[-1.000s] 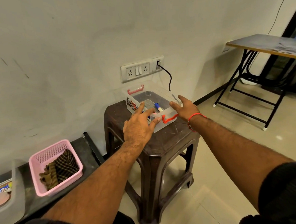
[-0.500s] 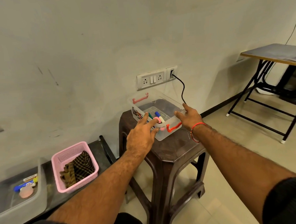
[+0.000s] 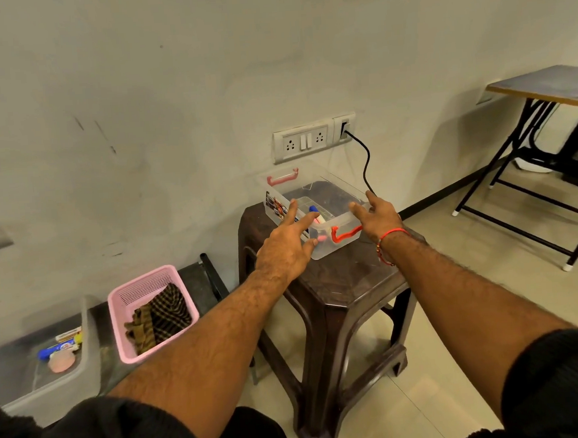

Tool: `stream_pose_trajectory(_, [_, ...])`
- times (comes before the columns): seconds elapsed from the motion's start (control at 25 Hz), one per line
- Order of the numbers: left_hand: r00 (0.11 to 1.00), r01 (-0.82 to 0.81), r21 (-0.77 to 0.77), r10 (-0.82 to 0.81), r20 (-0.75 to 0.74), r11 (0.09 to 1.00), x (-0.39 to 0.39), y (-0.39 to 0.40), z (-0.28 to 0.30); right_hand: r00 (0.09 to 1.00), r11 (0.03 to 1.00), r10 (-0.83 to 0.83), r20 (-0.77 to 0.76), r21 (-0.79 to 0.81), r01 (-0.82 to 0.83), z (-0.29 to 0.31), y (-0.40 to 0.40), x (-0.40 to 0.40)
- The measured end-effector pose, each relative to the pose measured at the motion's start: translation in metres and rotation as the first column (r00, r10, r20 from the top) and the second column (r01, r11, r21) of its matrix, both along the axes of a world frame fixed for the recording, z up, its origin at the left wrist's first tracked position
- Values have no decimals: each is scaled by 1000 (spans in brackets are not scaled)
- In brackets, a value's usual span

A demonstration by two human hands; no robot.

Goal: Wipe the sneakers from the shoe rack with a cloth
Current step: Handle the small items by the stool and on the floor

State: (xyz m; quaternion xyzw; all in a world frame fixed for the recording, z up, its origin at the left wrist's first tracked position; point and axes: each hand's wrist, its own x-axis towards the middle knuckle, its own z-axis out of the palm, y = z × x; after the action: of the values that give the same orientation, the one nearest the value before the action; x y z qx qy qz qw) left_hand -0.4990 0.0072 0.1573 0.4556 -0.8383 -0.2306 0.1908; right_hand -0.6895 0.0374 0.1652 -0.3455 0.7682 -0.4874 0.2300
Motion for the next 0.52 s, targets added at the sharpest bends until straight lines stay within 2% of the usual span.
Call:
stream_pose_trajectory(0.28, [1000,-3,1,3,-1,1000,-3,-1,-5,999,1000,-9,51,-20,10,-5,-4,-3])
stream_pose_trajectory(0.4, [998,34,-16,-33,46,999,1,-4,-1,998,1000,20,53,-19,-19,0,-1,3])
stream_pose_trajectory(0.52, [999,36,-47,-37,-25,998,15,-1,5,994,1000,5,-112,-5,-6,6,14,16])
